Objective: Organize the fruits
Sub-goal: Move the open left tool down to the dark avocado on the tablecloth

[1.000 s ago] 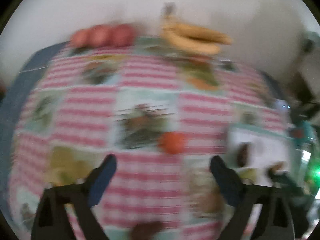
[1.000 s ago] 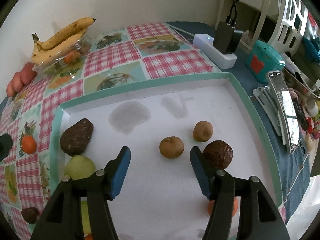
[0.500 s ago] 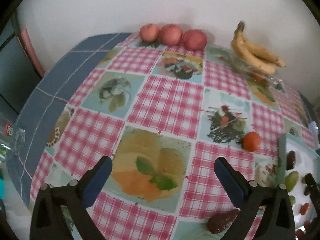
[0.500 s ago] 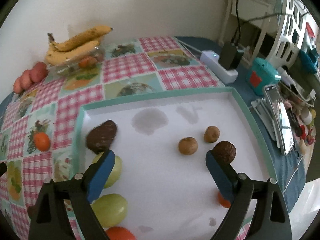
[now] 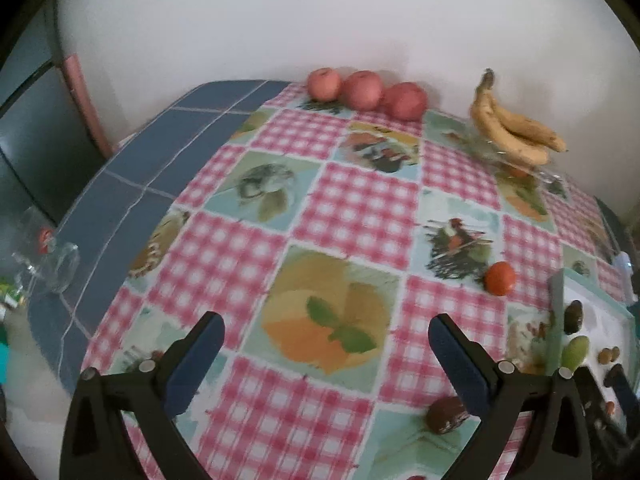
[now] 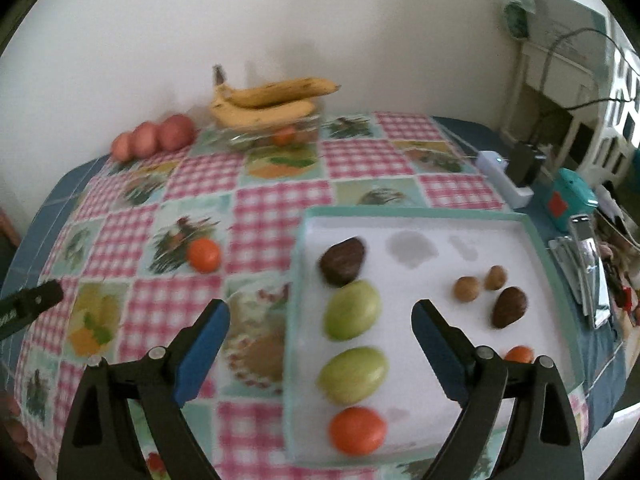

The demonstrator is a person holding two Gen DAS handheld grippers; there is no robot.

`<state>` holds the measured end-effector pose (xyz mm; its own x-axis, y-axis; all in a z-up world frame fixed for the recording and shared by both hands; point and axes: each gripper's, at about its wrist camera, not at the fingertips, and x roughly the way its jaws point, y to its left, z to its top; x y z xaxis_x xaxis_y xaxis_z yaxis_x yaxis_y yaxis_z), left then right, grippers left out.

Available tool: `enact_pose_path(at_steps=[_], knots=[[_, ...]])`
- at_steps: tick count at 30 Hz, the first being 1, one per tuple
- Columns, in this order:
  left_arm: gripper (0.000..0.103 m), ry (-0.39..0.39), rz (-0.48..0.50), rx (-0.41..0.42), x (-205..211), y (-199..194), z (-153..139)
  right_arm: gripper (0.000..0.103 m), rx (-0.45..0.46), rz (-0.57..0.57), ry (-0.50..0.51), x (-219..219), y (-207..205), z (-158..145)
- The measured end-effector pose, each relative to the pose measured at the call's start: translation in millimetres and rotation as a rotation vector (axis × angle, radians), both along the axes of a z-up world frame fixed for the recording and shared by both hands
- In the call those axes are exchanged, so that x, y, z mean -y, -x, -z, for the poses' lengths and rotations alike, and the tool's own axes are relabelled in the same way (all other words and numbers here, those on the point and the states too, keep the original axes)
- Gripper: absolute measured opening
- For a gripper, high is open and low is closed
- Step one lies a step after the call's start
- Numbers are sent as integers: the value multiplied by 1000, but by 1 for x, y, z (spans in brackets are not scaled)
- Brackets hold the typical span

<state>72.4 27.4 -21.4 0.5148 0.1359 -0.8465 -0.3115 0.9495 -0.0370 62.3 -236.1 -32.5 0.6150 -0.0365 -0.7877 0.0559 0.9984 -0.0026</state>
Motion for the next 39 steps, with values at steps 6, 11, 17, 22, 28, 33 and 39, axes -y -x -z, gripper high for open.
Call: enact_pose_path(at_steps=[6, 11, 17, 22, 28, 33, 39], knots=[[103, 24, -32, -41, -7, 2, 7, 93, -46, -17, 5, -10, 4, 10], [103, 59, -14, -70, -5, 0, 13, 93, -58, 13, -11, -2, 4, 12], [103, 65, 52, -49, 3, -1, 19, 93, -93, 7, -22, 2, 2, 15], [103, 8, 117, 3, 17, 1, 20, 93, -92, 24, -40, 9, 3, 13], [103, 74, 159, -9, 23, -1, 26, 93, -90, 65, -60, 21, 3, 12], [103, 116, 184, -31, 34, -2, 33, 93, -96, 106, -35, 31, 3, 11], [103, 123, 268, -47, 54, -2, 35, 93, -90, 167, -43, 49, 5, 10]])
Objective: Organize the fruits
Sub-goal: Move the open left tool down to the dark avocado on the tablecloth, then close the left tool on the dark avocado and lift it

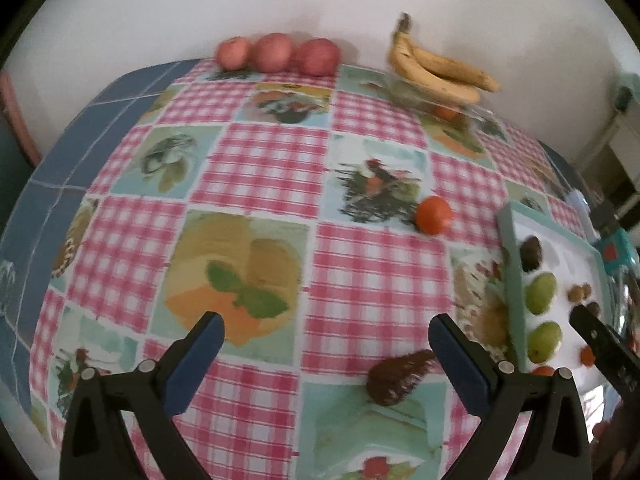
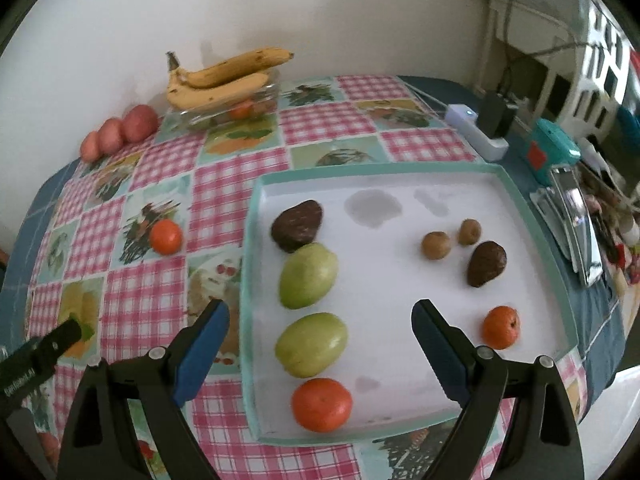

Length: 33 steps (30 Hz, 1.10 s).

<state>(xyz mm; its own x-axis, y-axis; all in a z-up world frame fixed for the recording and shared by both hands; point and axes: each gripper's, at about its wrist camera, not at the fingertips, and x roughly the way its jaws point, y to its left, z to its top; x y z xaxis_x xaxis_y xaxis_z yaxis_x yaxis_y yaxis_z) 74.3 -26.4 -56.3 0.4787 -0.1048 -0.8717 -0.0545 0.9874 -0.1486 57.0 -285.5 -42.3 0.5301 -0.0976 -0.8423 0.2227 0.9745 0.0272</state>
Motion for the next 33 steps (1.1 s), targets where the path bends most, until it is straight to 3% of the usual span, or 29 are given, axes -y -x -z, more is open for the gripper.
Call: enact_pose_path(at_steps=[4, 16, 20, 27, 29, 33], knots=[[103, -6, 76, -41, 18, 1, 8, 93, -6, 15, -17, 5, 0, 2], [103, -141, 254, -172, 68, 8, 46, 93, -17, 24, -28, 4, 0, 4], [103, -140, 262, -247, 71, 7, 62, 93, -20, 25, -33, 4, 0, 5], [102, -139, 236, -239, 65, 4, 64, 93, -26, 27, -38, 5, 0, 6], [98, -138, 246, -238, 65, 4, 63, 93, -29, 29, -38, 5, 0, 6], [61, -127, 257, -200, 65, 3, 51, 93, -31, 29, -38, 4, 0, 7]])
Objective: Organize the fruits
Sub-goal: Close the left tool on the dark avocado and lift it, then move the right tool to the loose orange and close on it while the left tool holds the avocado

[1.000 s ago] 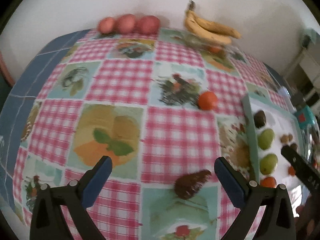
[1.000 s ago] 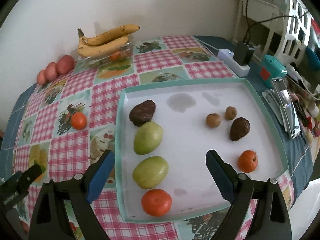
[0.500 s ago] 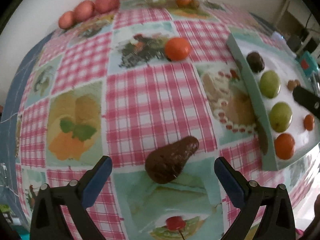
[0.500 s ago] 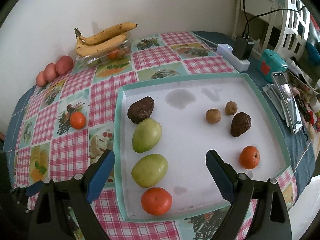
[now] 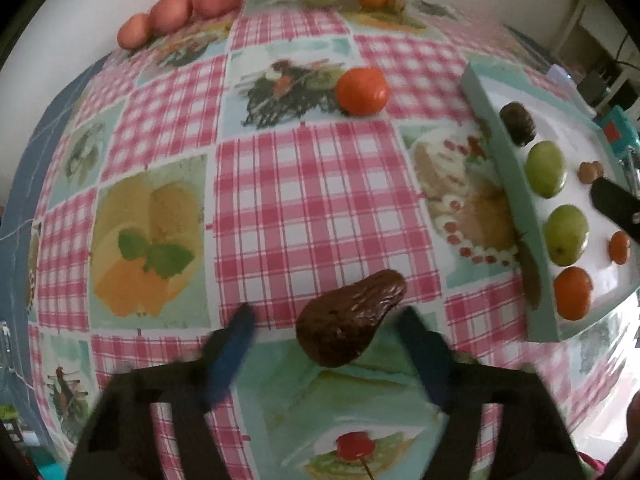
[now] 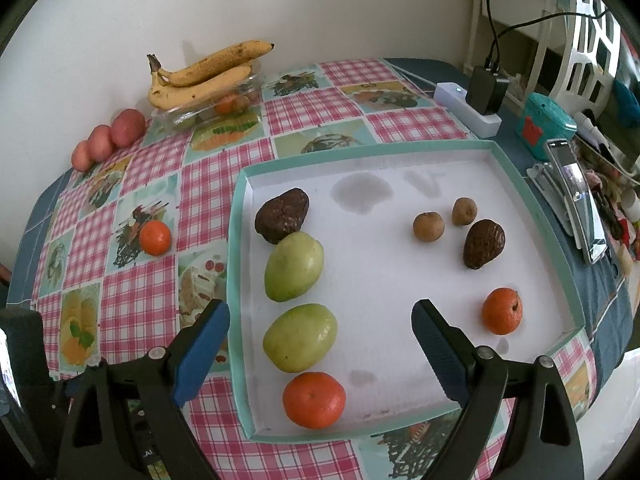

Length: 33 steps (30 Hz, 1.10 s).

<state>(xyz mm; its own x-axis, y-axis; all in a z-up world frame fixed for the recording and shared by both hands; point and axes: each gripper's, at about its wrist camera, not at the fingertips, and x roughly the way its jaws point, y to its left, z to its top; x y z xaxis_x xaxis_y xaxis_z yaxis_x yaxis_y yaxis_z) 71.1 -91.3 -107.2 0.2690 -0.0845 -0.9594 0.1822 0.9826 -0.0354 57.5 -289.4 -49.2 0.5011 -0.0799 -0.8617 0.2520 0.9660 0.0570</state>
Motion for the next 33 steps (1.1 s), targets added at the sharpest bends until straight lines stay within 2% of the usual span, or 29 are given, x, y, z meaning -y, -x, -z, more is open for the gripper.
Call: enact_pose_path(at_steps=[6, 9, 13, 17, 20, 24, 33], knots=[[42, 16, -7, 5, -2, -2, -4, 93, -8, -1, 1, -1, 0, 1], [37, 33, -19, 5, -7, -3, -6, 93, -12, -3, 2, -1, -1, 2], [37, 76, -56, 1, -19, -10, -6, 93, -16, -5, 2, -2, -1, 3], [37, 55, -104, 13, -32, -16, -6, 93, -22, -11, 2, -2, -1, 4], [37, 101, -180, 18, -50, -23, -7, 93, -26, -13, 6, -4, -2, 5], [37, 103, -261, 69, -73, -28, -17, 93, -32, -17, 10, -5, -2, 6], [37, 171, -420, 140, -114, -38, -40, 93, -51, -57, 28, -16, -12, 10]])
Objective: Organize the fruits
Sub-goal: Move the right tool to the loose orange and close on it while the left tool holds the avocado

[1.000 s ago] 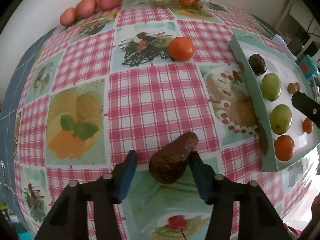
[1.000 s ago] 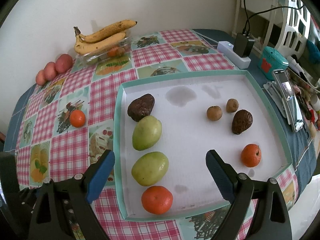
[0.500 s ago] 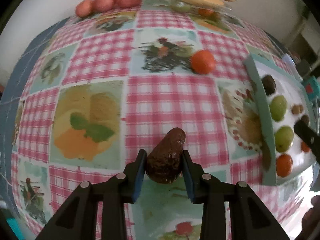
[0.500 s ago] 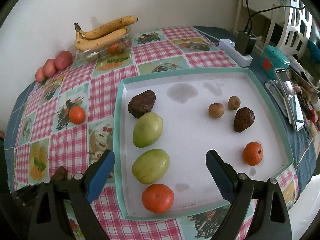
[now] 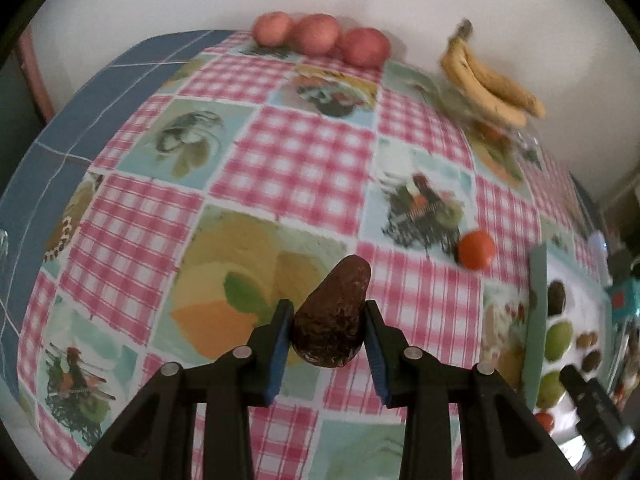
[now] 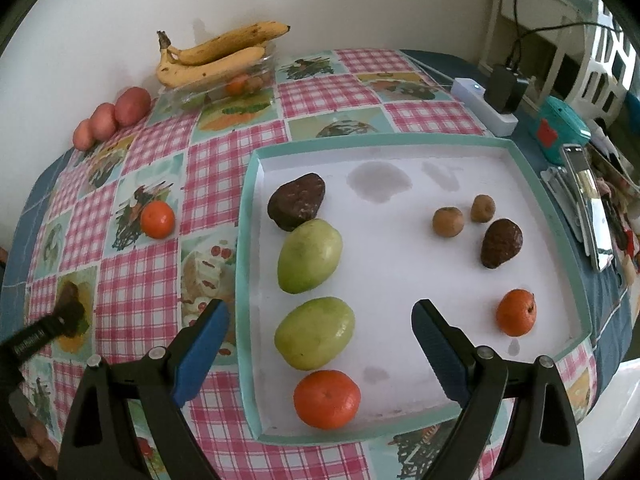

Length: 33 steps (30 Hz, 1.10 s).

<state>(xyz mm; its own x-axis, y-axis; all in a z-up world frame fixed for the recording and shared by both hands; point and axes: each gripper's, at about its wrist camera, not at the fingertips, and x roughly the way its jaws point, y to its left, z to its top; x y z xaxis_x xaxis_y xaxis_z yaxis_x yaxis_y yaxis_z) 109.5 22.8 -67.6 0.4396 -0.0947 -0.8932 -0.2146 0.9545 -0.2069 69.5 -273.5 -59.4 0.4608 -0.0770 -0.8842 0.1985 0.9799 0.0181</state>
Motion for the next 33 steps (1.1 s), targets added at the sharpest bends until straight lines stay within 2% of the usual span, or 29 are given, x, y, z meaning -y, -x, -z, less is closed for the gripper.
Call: enact_pose_path(at_steps=[6, 15, 33], knots=[[37, 38, -68, 19, -21, -14, -7, 93, 0, -33, -6, -11, -15, 2], [37, 86, -158, 24, -38, -32, 4, 93, 41, -109, 34, -35, -42, -2], [37, 160, -206, 40, -62, -57, 5, 93, 46, -319, 94, -110, -93, 19]])
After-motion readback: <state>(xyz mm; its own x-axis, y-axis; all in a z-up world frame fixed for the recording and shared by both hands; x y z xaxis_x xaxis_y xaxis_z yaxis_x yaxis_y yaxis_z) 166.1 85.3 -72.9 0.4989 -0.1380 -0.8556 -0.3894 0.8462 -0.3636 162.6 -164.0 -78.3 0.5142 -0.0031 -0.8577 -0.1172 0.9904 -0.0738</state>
